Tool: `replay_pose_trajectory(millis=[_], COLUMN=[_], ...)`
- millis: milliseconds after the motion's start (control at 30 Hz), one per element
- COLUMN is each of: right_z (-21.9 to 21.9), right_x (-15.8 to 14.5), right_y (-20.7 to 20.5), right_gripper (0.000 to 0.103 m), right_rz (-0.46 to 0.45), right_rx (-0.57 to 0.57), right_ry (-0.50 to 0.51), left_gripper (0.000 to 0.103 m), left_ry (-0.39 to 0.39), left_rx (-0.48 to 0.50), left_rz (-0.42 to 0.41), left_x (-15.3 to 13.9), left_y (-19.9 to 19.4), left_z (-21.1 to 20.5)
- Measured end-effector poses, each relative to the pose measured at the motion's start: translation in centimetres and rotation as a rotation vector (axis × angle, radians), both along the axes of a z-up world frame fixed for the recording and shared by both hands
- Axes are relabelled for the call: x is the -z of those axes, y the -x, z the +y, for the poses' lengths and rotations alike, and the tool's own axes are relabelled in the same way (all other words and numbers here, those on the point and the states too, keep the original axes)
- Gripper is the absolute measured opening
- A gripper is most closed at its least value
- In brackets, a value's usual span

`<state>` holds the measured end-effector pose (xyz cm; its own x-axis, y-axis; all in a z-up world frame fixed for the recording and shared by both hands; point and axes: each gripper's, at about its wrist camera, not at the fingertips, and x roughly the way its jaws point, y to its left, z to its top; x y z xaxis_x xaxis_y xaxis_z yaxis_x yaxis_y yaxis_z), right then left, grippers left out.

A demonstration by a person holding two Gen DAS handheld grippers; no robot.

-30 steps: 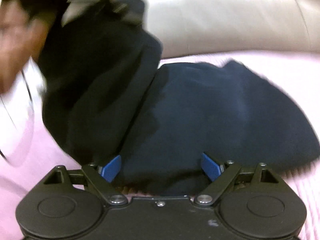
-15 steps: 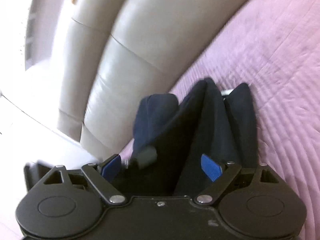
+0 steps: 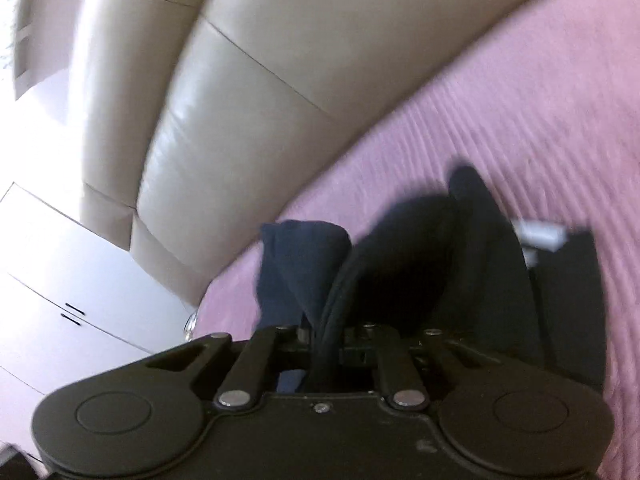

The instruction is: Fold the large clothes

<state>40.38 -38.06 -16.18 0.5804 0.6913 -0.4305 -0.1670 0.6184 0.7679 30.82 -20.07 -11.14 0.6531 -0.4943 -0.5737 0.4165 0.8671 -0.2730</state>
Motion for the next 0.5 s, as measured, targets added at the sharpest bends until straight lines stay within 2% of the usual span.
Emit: replay_pose_trajectory(millis=[67,133,200,300,333,367,400,433,500], right_z=[-0.7,-1.6,-2.8,-3.9,-4.8,-5.5,-5.8,-6.2,-6.7], right_x=[-1.7,-2.0,-0.9,0.9,1.7,2.3,2.9,3.3,3.8], right_y=[-0.2,-0.9,-2.3,-3.0,-2.4,-2.2,-2.3,-2.2,-2.0], right_gripper=[0.012,0.012,0.012,0.012,0.012,0.012,0.012,0.012,0.015], right_rz=[-0.075,-0.055,-0.013,0.025,0.042,0.054,0.064,0.069,0.086], right_rx=[0.000,0.030,0.052,0.093,0.106,0.110,0.106,0.103,0.084], right_ry=[0.028,0.047,0.057,0.068,0.052,0.028,0.002,-0.009,-0.017], left_gripper=[0.077,0.081,0.081,0.081,0.081,0.079,0.069,0.045,0.027], left_ry=[-0.016,0.014,0.033,0.102,0.108,0.083,0.048,0.020,0.019], left_rx=[0.023,0.028,0.004,-0.057,-0.082,-0.113,-0.134,-0.142,-0.114], left_rz=[-0.088,-0.135,-0.151,-0.179,-0.188,-0.160,-0.113,-0.049,0.100], left_x=[-2.3,-4.1,-4.9,-4.4,-3.7,-2.8,-1.6,0.0,3.0], left_y=[1.9,3.2,3.9,4.2,4.2,3.5,2.6,1.5,-0.6], left_z=[0.7,2.1,3.8,6.9,7.7,8.1,8.3,8.5,8.9])
